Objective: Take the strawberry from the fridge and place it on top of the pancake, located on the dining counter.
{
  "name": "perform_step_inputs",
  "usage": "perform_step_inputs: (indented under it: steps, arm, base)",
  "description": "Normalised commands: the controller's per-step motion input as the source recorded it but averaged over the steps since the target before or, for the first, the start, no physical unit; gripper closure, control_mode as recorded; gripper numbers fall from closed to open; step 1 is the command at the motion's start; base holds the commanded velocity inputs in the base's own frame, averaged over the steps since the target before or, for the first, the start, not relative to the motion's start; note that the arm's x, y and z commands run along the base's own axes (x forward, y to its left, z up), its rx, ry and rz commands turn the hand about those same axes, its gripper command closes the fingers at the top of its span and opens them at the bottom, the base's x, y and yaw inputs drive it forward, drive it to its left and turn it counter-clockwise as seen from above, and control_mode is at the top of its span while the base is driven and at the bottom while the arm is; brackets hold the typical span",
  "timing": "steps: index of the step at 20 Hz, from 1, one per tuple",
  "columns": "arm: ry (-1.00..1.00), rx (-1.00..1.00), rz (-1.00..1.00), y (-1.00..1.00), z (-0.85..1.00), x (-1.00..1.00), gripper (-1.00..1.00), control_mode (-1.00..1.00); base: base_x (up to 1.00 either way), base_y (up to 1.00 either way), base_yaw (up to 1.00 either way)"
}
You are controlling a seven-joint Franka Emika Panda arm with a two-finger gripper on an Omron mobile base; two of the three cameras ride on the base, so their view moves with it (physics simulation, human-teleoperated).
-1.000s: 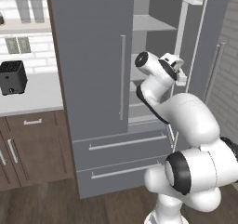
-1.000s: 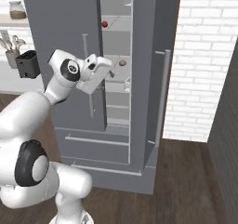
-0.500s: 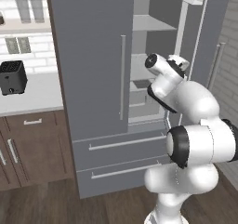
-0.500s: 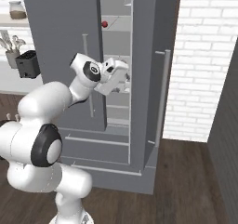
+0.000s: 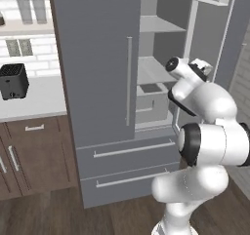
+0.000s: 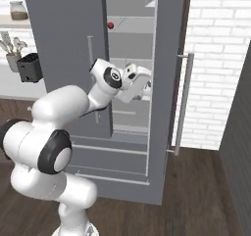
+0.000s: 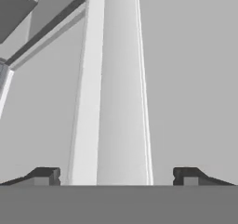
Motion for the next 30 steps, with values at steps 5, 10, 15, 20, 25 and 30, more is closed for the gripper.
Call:
perform_step_inputs:
  steps: [5,10,15,20,25,30]
  arm:
    - [0.00,0.00,0.01,-0.17,0.04,-0.05,-1.00,-1.00]
    - [-0.04,-0.15,0.06,0.73,0.66,-0.22,-1.00,-1.00]
    - [-0.01,0.11,0.06,1.00,0.17,-0.08,-1.00,-1.00]
    - [-0.26,0.82,0.14,0.98,-0.24,0.02,-1.00,-1.00]
    - [-0.32,0.47,0.07,1.00,0.28,0.38,-1.00,-1.00]
    - [-0.25,0.14,0.01,1.00,0.96,0.05,-1.00,-1.00]
  base:
    - [0.00,0.00,0.00]
    - [0.00,0.00,0.00]
    - [0.00,0.00,0.00]
    - [0.00,0.00,0.00]
    - [0.00,0.00,0.00]
    - [0.00,0.00,0.00]
